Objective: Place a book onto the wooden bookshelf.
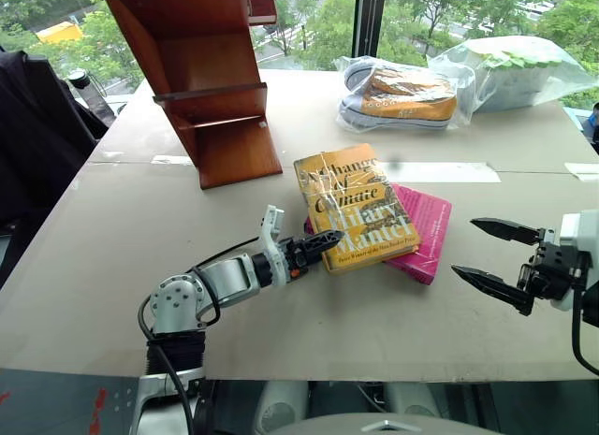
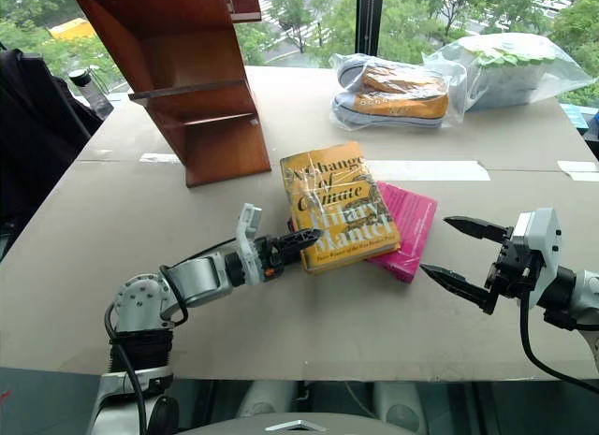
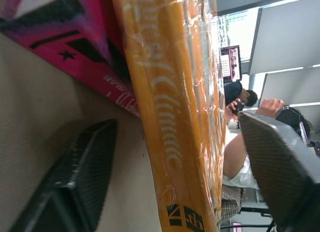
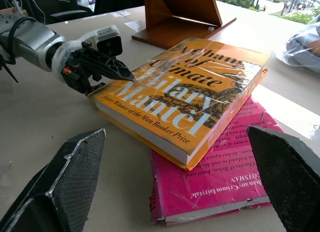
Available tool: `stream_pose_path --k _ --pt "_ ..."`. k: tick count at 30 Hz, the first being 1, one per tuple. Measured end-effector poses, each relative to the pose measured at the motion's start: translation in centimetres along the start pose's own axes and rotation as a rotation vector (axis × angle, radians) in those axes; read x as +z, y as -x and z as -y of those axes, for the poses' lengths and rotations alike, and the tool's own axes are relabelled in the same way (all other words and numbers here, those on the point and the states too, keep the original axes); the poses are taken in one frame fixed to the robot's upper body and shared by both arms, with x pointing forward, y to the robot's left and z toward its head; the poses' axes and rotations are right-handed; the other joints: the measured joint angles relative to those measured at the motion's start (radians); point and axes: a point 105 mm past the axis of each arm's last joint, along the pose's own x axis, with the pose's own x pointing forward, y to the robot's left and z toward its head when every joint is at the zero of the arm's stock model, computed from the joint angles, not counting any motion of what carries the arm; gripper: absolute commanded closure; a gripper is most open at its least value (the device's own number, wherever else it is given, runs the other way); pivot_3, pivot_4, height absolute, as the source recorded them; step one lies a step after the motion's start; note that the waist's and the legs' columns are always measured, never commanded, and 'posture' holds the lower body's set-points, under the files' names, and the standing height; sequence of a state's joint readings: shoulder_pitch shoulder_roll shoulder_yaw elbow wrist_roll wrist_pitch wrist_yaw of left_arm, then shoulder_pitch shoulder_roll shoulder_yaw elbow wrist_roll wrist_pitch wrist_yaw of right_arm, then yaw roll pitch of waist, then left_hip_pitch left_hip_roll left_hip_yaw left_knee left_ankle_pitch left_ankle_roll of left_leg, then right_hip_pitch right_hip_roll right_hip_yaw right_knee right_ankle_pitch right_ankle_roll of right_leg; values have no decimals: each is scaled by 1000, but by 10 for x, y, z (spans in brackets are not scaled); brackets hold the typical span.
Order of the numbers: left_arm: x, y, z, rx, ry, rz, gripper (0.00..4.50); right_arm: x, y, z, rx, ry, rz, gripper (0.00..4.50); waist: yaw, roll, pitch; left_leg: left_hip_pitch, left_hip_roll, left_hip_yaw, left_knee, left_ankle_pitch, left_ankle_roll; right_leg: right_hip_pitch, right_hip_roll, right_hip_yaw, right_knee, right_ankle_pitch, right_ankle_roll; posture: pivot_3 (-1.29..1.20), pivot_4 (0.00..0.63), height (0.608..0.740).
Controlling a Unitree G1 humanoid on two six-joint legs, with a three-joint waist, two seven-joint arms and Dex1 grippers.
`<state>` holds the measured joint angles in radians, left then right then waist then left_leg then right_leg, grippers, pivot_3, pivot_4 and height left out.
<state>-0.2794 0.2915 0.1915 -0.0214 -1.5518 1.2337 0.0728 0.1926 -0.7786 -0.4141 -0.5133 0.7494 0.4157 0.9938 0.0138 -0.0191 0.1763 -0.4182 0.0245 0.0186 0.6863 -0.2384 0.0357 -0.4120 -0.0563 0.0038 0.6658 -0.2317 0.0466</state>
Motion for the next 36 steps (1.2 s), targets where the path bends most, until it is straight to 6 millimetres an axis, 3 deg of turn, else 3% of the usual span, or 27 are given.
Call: stream_pose_path --k 2,5,7,9,12,16,17,21,24,29,33,36 --pt "1 -1 6 -32 5 -2 3435 0 0 0 -1 -1 1 0 1 0 0 0 0 -1 -1 0 0 0 0 -1 0 0 0 0 150 693" --pt "5 -1 15 -57 -17 0 4414 1 0 0 0 3 4 0 2 0 0 0 0 -1 0 0 0 0 0 -1 0 0 0 0 150 693" --pt "11 2 21 -46 -66 19 4485 1 -1 1 0 5 6 0 2 0 0 0 0 -1 0 0 0 0 0 -1 0 0 0 0 150 693" --pt "24 7 39 -48 -198 54 4485 3 -1 3 -3 8 13 0 1 -2 1 -1 0 -1 0 0 0 0 0 -1 0 0 0 0 150 693" --pt "51 16 96 -83 -595 131 4485 12 -5 11 -21 24 62 0 2 -2 1 -1 0 -1 0 0 0 0 0 -1 -1 0 0 0 150 693" --pt "79 19 155 -26 -1127 252 4485 19 -11 29 -68 14 141 0 2 -2 1 -1 -3 1 -2 0 0 0 1 1 -4 0 0 0 150 693" --pt "82 18 158 3 -1202 256 4485 19 -12 32 -73 12 147 0 2 -2 1 -2 -3 2 -2 0 0 0 1 1 -5 0 0 0 150 693" --pt "108 13 174 307 -1931 259 4485 28 -29 47 -63 10 223 0 -1 -2 3 -5 -3 4 -4 0 0 -4 4 2 -5 0 0 0 150 693" --pt "141 32 184 573 -2333 298 4485 41 -41 55 -52 16 283 0 -3 0 5 -5 -2 4 -7 0 0 -6 5 2 -5 0 0 0 150 693" --pt "184 76 178 972 -2551 221 4485 57 -53 62 -34 16 317 0 -2 0 5 -17 -1 4 -6 0 0 -17 6 0 -3 2 4 0 150 693" --pt "204 109 173 1183 -2589 134 4485 83 -66 72 -73 34 347 0 -4 0 6 -19 -1 5 -6 0 0 -20 5 1 -3 2 5 0 150 693" --pt "209 118 163 1230 -2591 73 4485 86 -75 73 -80 22 334 0 4 -1 6 -21 -2 4 -5 0 0 -20 4 -2 -3 2 5 0 150 693"
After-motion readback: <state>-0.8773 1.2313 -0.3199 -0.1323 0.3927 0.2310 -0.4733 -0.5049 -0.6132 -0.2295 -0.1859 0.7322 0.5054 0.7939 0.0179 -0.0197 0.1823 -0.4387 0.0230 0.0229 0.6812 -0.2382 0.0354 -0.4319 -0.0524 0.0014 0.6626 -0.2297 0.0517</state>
